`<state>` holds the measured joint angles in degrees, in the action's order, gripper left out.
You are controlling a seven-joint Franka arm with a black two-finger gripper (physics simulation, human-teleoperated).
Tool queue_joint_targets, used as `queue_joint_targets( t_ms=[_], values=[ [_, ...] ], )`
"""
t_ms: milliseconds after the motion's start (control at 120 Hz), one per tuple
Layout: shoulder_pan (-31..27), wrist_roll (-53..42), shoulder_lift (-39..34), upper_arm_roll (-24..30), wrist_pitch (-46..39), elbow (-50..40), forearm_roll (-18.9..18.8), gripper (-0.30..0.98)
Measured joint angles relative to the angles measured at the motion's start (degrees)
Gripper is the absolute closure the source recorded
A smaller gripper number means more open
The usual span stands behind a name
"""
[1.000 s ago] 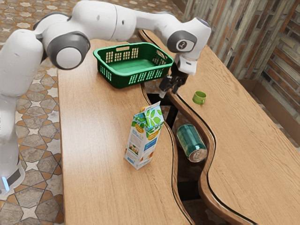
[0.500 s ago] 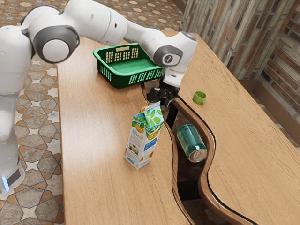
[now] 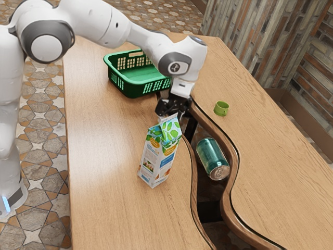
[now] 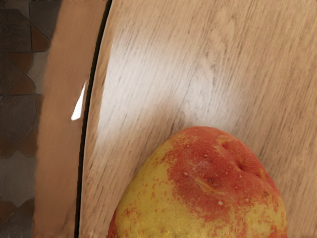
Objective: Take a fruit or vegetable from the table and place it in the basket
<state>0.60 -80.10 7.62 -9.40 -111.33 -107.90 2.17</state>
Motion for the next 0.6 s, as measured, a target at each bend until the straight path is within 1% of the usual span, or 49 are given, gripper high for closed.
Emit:
queue_joint_targets(
  t_ms=[217, 300, 450, 500, 600],
  values=[
    [0.5, -0.4, -0.7, 0.1, -2.0, -2.5, -0.1, 0.00],
    [0.6, -0.5, -0.5, 0.1, -2.9, -3.0, -0.2, 0.03],
    [0.6, -0.6, -0.4, 0.1, -4.9, -4.0, -0.3, 0.27],
    [0.6, -0.6, -0.3, 0.1, -5.8, -4.1, -0.4, 0.31],
    [0.7, -0.7, -0.4, 0.3, -7.4, -4.2, -0.6, 0.36]
  ],
)
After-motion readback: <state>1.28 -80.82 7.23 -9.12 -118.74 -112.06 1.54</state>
